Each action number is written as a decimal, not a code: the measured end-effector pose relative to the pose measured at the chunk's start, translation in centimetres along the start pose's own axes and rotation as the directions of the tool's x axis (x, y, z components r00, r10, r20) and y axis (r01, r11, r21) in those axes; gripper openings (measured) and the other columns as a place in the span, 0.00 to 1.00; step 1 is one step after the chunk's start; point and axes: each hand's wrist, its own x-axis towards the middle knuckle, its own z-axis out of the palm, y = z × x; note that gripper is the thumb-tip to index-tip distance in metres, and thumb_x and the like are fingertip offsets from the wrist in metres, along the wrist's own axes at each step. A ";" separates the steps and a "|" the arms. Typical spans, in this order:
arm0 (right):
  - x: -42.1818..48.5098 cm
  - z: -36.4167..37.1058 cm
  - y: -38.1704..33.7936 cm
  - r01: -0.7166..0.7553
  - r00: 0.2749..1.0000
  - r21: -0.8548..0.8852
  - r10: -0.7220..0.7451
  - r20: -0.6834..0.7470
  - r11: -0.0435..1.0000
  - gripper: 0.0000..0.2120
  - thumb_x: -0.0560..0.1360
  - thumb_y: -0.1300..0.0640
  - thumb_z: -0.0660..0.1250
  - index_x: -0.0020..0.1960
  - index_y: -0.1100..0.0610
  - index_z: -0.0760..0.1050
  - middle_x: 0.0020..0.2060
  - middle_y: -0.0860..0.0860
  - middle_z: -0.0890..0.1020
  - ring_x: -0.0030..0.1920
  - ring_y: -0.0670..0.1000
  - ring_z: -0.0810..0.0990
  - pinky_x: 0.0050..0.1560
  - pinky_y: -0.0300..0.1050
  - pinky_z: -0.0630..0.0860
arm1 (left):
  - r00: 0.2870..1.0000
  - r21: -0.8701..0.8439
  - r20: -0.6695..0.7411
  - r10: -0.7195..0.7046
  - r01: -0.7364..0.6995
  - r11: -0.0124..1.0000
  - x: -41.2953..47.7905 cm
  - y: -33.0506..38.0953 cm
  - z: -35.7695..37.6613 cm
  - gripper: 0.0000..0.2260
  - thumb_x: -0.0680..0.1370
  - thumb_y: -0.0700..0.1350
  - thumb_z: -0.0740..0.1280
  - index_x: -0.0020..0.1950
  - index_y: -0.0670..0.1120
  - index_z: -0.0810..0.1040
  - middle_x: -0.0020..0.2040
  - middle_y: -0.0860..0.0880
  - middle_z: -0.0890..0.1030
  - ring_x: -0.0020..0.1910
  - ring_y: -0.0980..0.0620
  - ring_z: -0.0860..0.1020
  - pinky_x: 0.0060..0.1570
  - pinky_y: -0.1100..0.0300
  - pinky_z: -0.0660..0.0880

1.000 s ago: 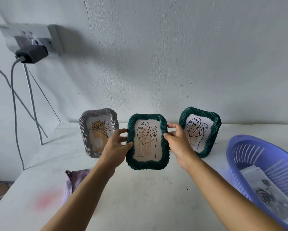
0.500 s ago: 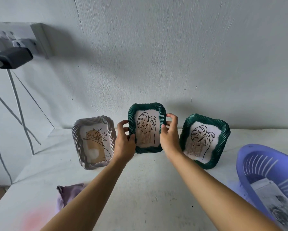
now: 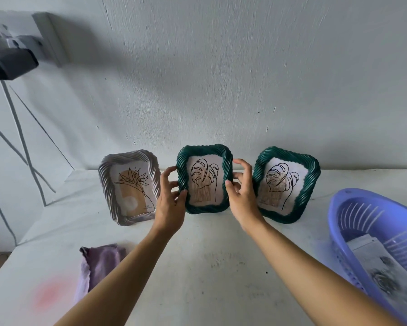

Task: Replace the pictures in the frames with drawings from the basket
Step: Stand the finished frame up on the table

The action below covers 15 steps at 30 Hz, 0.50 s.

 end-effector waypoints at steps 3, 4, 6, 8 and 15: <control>-0.4 0.1 -0.1 -0.014 1.000 -0.005 0.014 -0.010 1.000 0.21 0.81 0.67 0.59 0.70 0.51 0.61 0.44 0.48 0.77 0.42 0.40 0.74 0.47 0.30 0.74 | 0.999 -0.053 0.015 -0.033 0.034 0.998 -0.3 -0.2 -0.2 0.24 0.82 0.32 0.58 0.71 0.56 0.62 0.60 0.43 0.76 0.56 0.46 0.81 0.51 0.46 0.83; -0.5 0.1 -0.1 -0.025 1.000 -0.009 0.025 -0.015 1.000 0.21 0.81 0.67 0.59 0.70 0.50 0.62 0.45 0.49 0.77 0.42 0.40 0.74 0.47 0.31 0.74 | 0.999 -0.071 0.019 -0.049 0.050 0.996 -0.4 -0.2 -0.2 0.23 0.82 0.32 0.58 0.71 0.54 0.63 0.60 0.44 0.76 0.55 0.47 0.82 0.52 0.46 0.83; -0.5 0.2 -0.1 -0.058 0.998 -0.018 0.058 -0.019 0.998 0.20 0.82 0.66 0.59 0.69 0.48 0.62 0.46 0.50 0.78 0.43 0.40 0.74 0.46 0.31 0.73 | 0.997 -0.086 0.019 -0.069 0.070 0.994 -0.5 -0.3 -0.1 0.21 0.82 0.32 0.58 0.72 0.50 0.64 0.59 0.45 0.77 0.55 0.47 0.82 0.52 0.45 0.82; -0.5 0.2 -0.2 -0.085 0.996 -0.028 0.084 -0.016 0.996 0.20 0.82 0.66 0.59 0.69 0.49 0.62 0.46 0.49 0.78 0.42 0.37 0.74 0.45 0.28 0.72 | 0.997 -0.084 0.009 -0.075 0.075 0.994 -0.6 -0.3 0.0 0.20 0.82 0.33 0.59 0.72 0.48 0.66 0.60 0.45 0.77 0.55 0.45 0.81 0.53 0.45 0.82; -0.7 0.0 -0.9 -0.141 0.990 -0.060 0.140 -0.027 0.988 0.20 0.82 0.65 0.59 0.69 0.48 0.63 0.46 0.49 0.78 0.45 0.42 0.76 0.46 0.33 0.73 | 0.997 -0.045 0.015 -0.082 0.082 0.996 -0.9 0.3 -0.1 0.19 0.83 0.34 0.59 0.71 0.49 0.65 0.59 0.45 0.77 0.55 0.45 0.81 0.48 0.44 0.83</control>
